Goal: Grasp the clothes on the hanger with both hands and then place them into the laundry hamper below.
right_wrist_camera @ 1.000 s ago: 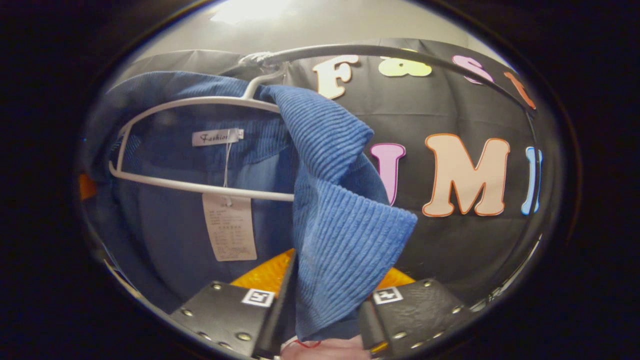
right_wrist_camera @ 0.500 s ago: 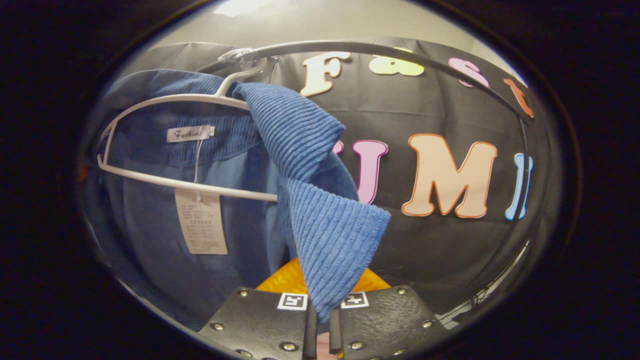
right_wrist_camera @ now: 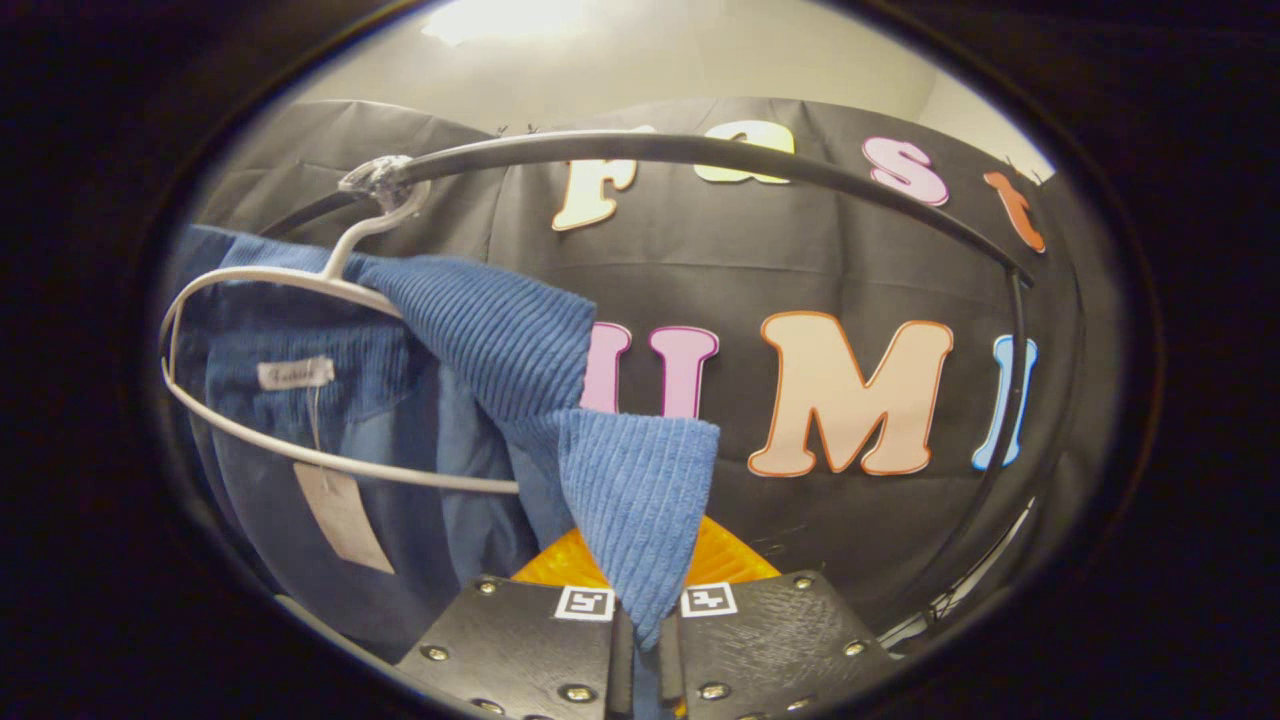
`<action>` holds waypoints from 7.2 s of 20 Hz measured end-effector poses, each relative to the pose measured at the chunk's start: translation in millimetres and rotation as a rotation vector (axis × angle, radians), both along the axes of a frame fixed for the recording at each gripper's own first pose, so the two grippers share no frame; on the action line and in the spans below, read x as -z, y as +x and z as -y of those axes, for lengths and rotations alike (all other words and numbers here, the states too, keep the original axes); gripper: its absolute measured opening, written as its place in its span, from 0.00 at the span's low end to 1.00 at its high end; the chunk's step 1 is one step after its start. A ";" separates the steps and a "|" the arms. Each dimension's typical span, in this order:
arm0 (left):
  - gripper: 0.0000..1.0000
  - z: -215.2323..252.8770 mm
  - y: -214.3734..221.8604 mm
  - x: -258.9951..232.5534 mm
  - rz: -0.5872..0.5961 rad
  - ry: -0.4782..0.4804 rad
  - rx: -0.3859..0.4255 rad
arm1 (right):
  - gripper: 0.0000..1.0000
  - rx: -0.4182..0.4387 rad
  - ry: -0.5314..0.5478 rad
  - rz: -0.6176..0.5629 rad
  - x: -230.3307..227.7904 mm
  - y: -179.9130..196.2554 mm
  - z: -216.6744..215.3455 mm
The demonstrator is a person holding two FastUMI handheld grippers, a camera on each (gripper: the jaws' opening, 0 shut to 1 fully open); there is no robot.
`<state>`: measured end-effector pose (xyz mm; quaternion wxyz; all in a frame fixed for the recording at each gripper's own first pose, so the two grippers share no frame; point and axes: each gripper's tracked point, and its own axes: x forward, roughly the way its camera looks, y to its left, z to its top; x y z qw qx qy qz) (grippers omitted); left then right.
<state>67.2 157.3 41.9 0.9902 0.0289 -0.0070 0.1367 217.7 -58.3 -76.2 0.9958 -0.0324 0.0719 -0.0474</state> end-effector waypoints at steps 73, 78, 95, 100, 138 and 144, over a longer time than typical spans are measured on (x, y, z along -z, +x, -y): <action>0.00 250.6 17.7 248.5 -0.426 -0.213 0.740 | 0.05 0.004 0.093 -0.324 146.9 -90.4 2.5; 0.00 298.0 27.9 192.8 -0.321 -0.238 0.862 | 0.04 0.005 0.105 -0.248 99.1 -96.7 3.9; 0.00 355.0 38.6 151.7 -0.266 -0.303 0.980 | 0.05 0.016 0.126 -0.212 55.6 -106.7 10.2; 0.01 361.4 19.9 233.3 -0.418 -0.257 0.997 | 0.02 0.036 0.157 -0.380 144.1 -123.8 19.2; 0.16 306.5 -54.6 486.6 -1.091 -0.178 0.863 | 0.11 -0.014 0.177 -0.951 370.1 -205.2 3.5; 0.16 312.1 -37.9 448.0 -0.981 -0.173 0.877 | 0.11 0.003 0.191 -0.857 337.1 -188.4 4.9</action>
